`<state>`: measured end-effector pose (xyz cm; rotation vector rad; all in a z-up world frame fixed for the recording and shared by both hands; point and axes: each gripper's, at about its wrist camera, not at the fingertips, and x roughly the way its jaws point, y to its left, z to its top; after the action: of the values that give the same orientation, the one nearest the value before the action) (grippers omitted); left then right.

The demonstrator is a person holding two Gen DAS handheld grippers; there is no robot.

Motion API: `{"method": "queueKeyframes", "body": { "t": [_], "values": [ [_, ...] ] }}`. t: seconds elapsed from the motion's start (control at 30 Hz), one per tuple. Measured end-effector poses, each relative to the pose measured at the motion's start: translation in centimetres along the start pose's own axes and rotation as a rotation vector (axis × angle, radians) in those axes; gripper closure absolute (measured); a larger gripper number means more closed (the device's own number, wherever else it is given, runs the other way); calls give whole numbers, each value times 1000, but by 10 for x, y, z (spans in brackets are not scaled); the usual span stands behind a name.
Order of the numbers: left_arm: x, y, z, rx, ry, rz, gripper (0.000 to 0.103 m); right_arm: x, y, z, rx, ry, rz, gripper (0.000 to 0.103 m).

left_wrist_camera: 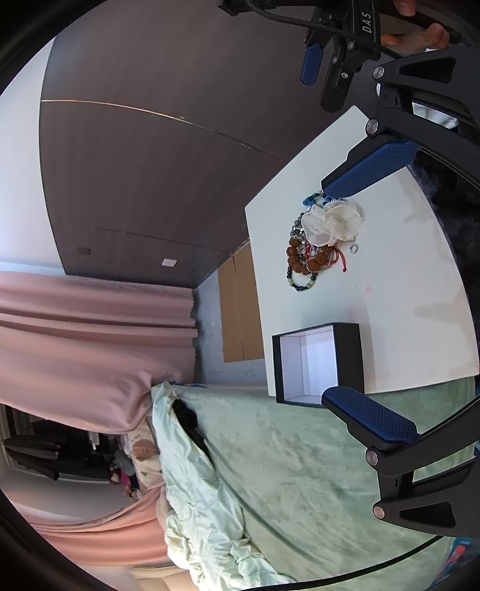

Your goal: Organize jewelry

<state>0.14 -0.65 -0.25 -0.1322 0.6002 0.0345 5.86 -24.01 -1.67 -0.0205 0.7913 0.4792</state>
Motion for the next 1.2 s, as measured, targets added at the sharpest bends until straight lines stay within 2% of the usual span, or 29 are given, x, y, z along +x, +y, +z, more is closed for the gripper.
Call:
{"method": "queueKeyframes", "body": {
  "t": [0.8, 1.2],
  "values": [
    [-3, -4, 1, -25, 10, -59, 1, -6, -4, 0, 33, -18, 25, 0],
    [-4, -5, 1, -23, 10, -58, 1, -2, -4, -1, 10, -10, 12, 0]
  ]
}}
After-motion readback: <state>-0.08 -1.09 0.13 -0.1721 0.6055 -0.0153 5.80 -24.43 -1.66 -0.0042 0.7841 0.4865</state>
